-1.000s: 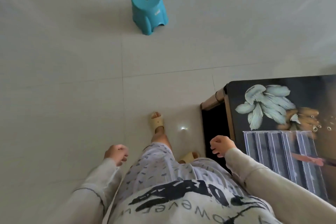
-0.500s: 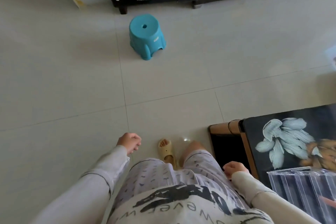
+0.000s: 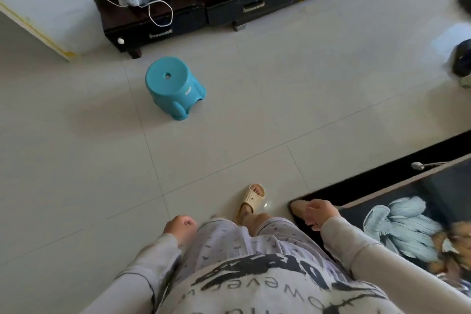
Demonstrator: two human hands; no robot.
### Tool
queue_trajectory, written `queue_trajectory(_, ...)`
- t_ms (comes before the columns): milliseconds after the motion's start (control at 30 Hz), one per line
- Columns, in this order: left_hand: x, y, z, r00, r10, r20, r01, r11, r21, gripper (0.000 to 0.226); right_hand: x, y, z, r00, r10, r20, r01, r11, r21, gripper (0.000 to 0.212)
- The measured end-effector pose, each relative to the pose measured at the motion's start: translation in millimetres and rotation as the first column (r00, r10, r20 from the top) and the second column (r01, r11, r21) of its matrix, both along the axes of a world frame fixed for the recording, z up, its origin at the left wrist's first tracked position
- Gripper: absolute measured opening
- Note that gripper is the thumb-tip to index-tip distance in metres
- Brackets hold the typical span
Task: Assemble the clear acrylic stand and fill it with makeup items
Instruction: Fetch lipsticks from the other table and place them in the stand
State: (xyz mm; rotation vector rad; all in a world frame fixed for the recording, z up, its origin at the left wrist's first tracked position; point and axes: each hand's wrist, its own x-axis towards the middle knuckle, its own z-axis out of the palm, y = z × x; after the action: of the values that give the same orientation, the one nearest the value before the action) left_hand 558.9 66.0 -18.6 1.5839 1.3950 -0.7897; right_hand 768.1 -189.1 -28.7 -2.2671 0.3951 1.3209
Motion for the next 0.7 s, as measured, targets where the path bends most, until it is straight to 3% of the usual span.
queue_trajectory(233,93,31,6,0.992,-0.125,-0.028,0.126,0.991,0.05,0.031,94,23,14,0.999,0.009,0.044,-0.012,0.998,0.055,0.015)
queue_trajectory(500,249,72,0,0.984,-0.175,0.039,0.174,0.985,0.013,0.031,154,9,7,0.965,-0.261,0.001,0.261,0.965,0.034,0.016)
queue_trajectory(600,325,80,0,0.944,-0.325,0.059,0.326,0.945,-0.011,0.031,172,3,0,0.928,-0.371,-0.019,0.371,0.929,-0.01,0.027)
queue_trajectory(700,405,82,3,0.864,-0.501,0.058,0.503,0.864,-0.023,0.031,189,-2,-1,0.841,-0.54,-0.017,0.539,0.841,-0.043,0.02)
